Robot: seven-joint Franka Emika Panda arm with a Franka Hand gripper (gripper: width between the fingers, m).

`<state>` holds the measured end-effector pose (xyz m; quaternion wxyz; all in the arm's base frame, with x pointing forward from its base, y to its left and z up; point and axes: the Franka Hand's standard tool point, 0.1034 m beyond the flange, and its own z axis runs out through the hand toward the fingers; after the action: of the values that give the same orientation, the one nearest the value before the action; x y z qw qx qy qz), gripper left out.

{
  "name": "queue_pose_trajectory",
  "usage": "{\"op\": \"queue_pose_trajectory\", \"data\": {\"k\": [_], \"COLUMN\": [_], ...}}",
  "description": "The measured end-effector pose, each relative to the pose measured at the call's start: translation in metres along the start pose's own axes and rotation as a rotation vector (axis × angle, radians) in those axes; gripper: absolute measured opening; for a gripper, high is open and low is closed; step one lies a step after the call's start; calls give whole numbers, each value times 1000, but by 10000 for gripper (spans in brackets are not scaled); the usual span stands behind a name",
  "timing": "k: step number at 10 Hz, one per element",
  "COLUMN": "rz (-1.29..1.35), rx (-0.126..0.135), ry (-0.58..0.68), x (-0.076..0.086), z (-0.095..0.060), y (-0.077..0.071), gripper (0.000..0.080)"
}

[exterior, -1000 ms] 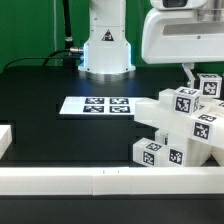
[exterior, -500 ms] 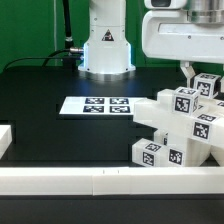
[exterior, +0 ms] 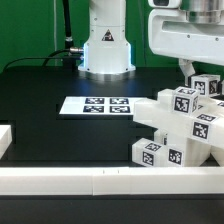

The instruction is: Assemble chair

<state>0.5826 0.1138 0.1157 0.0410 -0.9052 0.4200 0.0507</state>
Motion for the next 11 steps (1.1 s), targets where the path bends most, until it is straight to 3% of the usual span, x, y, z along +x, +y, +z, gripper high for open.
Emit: {"op": "queue_pose_trajectory", "data": {"k": [1,2,3,6,8,11], "rz": [-10,-42,-146,-372,-656,-810], "rx": [0,0,-1,-4,-30,-33], "ry": [2,3,3,6,32,33], "x": [-1,0,0,0,1,1], "z": [-1,-1,-1,-1,-1,-1], "y": [-2,-1,-1,-1,-1,-1], "gripper": [563,563,631,649,649,649]}}
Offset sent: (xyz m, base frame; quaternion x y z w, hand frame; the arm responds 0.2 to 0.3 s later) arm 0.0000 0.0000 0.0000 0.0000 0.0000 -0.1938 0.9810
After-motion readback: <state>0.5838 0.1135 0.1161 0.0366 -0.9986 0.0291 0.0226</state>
